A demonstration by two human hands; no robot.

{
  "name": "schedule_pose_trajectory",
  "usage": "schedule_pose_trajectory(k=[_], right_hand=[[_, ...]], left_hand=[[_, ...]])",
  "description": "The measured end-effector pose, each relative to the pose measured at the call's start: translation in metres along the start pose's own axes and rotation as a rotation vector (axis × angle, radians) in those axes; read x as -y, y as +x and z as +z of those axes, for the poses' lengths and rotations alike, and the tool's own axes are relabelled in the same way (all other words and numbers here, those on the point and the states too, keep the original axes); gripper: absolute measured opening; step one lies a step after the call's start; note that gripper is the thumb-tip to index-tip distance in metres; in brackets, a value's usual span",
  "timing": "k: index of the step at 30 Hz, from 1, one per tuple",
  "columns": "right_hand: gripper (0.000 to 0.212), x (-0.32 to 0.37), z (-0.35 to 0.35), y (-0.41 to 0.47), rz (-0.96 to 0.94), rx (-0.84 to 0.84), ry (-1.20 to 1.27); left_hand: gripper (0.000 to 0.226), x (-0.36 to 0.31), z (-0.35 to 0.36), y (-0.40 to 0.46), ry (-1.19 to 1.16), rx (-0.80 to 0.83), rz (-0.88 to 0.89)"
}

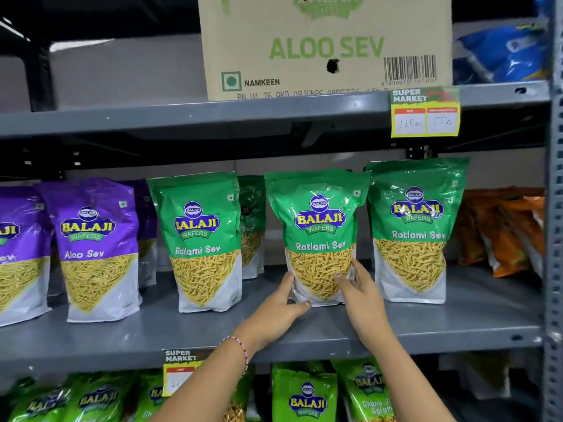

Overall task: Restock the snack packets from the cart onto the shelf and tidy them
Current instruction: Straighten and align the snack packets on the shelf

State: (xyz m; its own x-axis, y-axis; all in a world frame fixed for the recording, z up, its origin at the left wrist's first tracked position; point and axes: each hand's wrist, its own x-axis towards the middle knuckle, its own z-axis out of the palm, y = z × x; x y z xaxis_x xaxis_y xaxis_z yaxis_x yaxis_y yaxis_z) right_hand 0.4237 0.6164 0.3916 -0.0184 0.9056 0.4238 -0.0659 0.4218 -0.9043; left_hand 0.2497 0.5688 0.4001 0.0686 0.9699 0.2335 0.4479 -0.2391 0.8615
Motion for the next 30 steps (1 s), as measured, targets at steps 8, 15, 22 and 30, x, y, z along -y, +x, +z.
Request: schedule_pose_trajectory(k=[8, 15, 22, 30], right_hand=[[0.068, 0.002, 0.001, 0.000, 0.015, 0.049, -0.073], [0.067, 0.006, 0.001, -0.003, -0.009, 0.048, -0.125], [0.065, 0.010, 0.002, -0.006, -0.050, 0.033, -0.162], [0.061, 0.007, 0.002, -0.005, -0.054, 0.017, -0.163]], left_hand=[[0.101, -0.001, 0.000, -0.001, 0.021, -0.005, -0.018], [0.094, -0.002, 0.001, -0.001, 0.171, 0.014, 0.007], [0.094, -0.002, 0.001, -0.002, 0.309, 0.021, 0.006], [0.098, -0.002, 0.004, 0.001, 0.402, 0.000, 0.079]])
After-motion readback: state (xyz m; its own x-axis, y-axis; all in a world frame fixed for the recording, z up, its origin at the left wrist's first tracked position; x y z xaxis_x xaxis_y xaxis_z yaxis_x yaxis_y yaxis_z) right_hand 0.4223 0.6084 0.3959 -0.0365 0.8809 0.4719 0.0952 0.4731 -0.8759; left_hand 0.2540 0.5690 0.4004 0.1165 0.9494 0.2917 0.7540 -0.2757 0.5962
